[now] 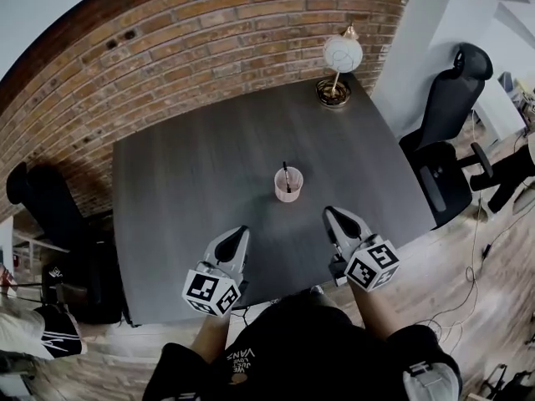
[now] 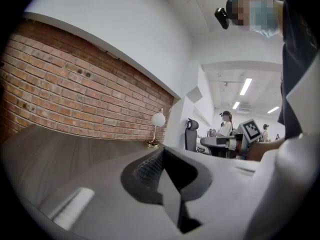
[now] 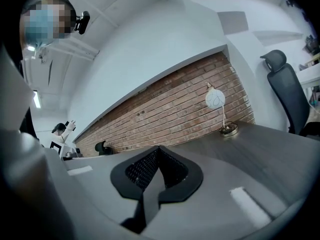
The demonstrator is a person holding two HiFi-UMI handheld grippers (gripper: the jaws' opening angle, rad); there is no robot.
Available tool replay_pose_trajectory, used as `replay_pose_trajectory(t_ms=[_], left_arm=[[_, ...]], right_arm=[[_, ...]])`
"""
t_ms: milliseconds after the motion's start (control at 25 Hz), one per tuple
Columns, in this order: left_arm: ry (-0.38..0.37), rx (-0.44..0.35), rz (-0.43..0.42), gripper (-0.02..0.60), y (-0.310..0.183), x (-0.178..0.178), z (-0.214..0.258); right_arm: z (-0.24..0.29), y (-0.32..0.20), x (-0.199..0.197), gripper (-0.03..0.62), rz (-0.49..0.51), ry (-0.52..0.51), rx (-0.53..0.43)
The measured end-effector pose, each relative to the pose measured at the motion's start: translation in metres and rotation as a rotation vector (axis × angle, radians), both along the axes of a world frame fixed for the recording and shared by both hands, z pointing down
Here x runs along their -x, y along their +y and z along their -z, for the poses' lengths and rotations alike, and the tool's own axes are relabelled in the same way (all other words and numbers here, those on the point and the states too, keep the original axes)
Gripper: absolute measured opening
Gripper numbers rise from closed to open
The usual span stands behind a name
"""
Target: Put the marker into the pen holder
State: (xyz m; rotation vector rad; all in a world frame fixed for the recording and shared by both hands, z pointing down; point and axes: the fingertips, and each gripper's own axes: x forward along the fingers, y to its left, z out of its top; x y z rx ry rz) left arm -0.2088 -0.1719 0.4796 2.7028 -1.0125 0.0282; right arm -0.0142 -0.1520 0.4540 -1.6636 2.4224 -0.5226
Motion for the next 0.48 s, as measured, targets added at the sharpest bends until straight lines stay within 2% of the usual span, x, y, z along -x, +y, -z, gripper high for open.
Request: replay_pose_trajectory(t_ms=[200,480], left_arm=[[-0.004,-0.004,-0.015,0.052,0.012,-0.015,0.003],[0.003,-0.017,0.012,0.052,0.046,-0.041,0.011]], right_arm=[[0.01,0.022,-0.008,0.002,0.006,-0.001,0.001],[0.009,0.062,-0.028,0.002,0.052,0.003,0.016]])
